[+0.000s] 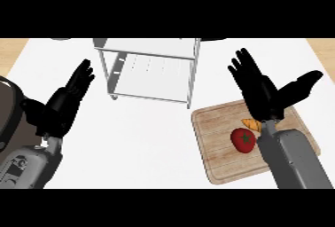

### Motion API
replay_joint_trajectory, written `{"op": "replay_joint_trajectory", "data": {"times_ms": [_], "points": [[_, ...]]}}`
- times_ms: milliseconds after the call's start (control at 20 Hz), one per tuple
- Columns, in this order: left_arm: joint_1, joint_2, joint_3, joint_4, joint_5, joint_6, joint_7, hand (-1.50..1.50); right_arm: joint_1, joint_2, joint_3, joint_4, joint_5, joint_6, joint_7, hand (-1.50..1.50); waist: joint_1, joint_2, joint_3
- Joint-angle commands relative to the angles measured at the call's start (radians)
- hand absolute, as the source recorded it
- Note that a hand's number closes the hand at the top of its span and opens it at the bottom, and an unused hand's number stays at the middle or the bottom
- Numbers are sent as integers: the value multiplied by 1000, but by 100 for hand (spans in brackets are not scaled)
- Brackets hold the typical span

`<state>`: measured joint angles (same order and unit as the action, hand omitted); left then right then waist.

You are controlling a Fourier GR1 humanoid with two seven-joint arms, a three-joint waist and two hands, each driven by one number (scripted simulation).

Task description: Pick the croissant from the cutting board and place it in the tiered basket

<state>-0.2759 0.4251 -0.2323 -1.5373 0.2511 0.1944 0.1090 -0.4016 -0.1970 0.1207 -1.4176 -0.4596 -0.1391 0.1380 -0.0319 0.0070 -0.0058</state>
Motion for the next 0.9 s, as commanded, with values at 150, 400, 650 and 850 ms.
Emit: {"op": "replay_joint_trajectory", "data": {"times_ms": [150, 400, 650, 850], "points": [[57, -41, -31, 40, -5, -33, -75, 0, -28, -72, -181, 176, 192, -382, -51, -150, 32, 7, 2], [126, -97, -88, 67, 19, -81, -125, 0, -46, -41, -261, 357, 323, -742, -55, -150, 70, 19, 3], [128, -118, -91, 114, -3, -92, -171, 0, -177, -18, -229, 498, 472, -917, -217, -150, 65, 4, 5], [135, -136, -74, 171, -18, -80, -213, 0, -249, -154, -51, 571, 656, -907, 139, -150, 36, -11, 0]]}}
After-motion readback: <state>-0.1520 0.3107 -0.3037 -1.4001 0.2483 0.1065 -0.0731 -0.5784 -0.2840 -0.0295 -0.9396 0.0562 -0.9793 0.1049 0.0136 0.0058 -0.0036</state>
